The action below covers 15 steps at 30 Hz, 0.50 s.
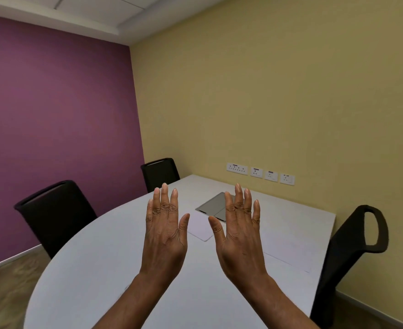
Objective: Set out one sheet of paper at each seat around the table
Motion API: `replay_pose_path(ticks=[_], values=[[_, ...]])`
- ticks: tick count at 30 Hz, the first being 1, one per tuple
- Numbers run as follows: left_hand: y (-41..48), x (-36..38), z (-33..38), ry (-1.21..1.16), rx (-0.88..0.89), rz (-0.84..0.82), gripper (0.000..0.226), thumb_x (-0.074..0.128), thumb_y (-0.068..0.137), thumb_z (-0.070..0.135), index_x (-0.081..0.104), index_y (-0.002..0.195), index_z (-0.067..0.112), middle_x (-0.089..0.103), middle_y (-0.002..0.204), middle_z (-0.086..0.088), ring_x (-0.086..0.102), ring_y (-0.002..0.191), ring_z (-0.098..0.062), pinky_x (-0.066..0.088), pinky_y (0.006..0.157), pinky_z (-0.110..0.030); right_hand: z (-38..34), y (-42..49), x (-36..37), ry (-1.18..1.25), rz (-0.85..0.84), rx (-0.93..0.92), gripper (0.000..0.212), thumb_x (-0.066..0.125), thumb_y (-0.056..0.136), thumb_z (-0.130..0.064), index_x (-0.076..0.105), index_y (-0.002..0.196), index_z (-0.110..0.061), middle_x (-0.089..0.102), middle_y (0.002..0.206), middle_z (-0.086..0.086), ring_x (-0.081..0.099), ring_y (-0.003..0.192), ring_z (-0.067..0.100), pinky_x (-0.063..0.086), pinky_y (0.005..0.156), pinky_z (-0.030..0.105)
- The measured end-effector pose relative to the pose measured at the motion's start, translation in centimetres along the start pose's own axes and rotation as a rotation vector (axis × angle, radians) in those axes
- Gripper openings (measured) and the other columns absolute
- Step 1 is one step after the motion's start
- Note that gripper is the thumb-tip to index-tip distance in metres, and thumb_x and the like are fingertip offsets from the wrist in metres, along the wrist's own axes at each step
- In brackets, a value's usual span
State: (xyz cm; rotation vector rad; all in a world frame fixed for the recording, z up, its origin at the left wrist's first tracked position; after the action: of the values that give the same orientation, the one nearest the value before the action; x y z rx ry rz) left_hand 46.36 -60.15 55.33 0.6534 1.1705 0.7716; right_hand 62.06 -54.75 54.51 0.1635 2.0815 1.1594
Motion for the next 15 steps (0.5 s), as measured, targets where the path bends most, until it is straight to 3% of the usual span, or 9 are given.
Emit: replay_pose_path(ticks=[8,15], values=[[-0.2,-6.0,-4.8,0.035,-0.011,0.066,0.061,0.035,0.103,0.031,0.015,0.156,0.010,0.005,0.166,-0.008,-0.001,0.153,-0.023,0.004,0.124,-0.043,-8.3,1.1,1.2,0.023,-0.005,-0.045,0.069,0.024,0.106,-0.053,0.015,0.160,-0.012,-0.003,0.170,0.006,-0.011,0.156,0.022,0.002,0.124,0.049],[-1.9,-9.4,-7.4,0.098,-0.014,0.110,0.060,0.038,0.103,0.028,0.017,0.156,0.008,0.008,0.166,-0.011,0.001,0.153,-0.025,0.007,0.124,-0.046,-11.9,1.4,3.6,0.021,0.003,-0.083,0.073,0.037,0.105,-0.050,0.013,0.161,-0.010,-0.002,0.170,0.009,-0.010,0.156,0.023,0.006,0.124,0.052]])
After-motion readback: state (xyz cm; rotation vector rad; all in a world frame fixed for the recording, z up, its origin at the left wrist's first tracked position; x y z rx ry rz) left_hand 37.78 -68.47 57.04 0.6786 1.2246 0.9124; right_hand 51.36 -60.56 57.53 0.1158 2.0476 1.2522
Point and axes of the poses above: each hand's wrist, its own y-axis towards the middle knuckle, its own x-axis out of the palm, z = x × y, the point moved 6 cm from there along y, towards the middle knuckle
